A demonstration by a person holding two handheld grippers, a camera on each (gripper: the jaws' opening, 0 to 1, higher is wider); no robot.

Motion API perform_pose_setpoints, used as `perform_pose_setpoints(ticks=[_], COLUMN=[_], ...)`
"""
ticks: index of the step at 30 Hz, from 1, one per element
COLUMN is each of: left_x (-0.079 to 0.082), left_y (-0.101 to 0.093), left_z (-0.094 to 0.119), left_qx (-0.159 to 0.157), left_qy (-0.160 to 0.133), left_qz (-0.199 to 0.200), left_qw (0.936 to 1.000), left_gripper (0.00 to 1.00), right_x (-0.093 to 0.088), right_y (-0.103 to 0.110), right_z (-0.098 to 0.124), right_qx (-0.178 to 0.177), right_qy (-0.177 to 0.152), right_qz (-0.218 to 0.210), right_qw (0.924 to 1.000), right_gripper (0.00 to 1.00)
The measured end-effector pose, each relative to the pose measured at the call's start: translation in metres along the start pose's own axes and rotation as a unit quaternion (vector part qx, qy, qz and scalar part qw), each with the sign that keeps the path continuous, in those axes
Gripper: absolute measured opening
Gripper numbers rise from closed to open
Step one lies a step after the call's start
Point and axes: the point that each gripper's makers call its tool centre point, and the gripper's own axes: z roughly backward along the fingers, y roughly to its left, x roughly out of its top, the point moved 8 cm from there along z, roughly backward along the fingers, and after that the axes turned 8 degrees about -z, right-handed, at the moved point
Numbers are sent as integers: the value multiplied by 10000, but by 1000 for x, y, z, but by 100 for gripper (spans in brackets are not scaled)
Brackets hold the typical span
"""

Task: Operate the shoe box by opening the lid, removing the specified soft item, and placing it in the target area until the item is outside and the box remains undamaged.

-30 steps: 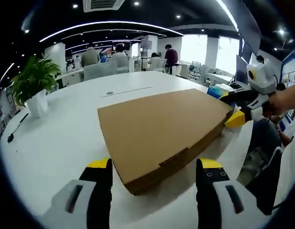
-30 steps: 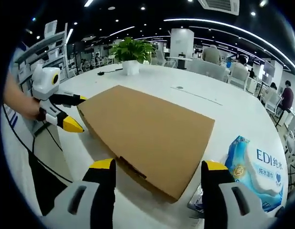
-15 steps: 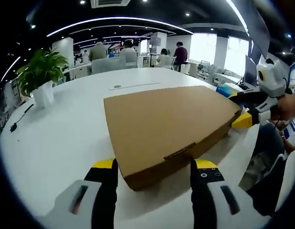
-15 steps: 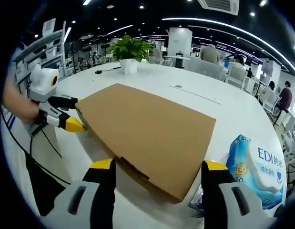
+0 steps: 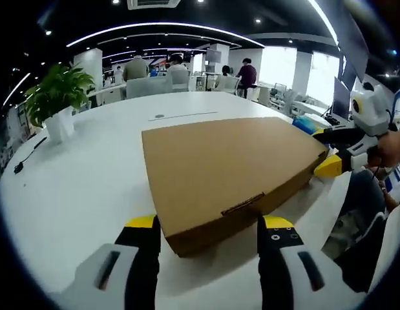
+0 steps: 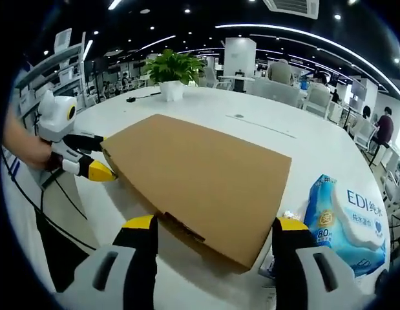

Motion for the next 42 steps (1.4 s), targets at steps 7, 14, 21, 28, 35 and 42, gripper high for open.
perform_pose_setpoints(ticks=[7,14,21,28,35,42], left_x=[-1,-3,-2,-3,-5,-4], left_y=[-5,-10,-20,-20,-23,-20], left_z=[3,5,8,10,12,14], left_qx=[-35,-52,-152,-163,-186,-264], left_qy=[22,33,35,81,137,177], left_qz=[-31,-33,-16,-50,-33,178], left_qw=[10000,10000,9999,9998,9997,9993], left_gripper=[61,61,61,59,59,61], right_x=[-2,-7,-12,-13,-18,-18], right_y=[0,1,-1,-2,-2,-1], right_z=[8,15,22,24,28,28], right_qx=[62,19,3,0,-33,-115], right_qy=[147,154,198,247,258,410], right_qz=[-22,-39,-54,-35,-8,94], right_qw=[9999,9999,9998,9997,9997,9990], right_gripper=[69,69,69,69,70,69])
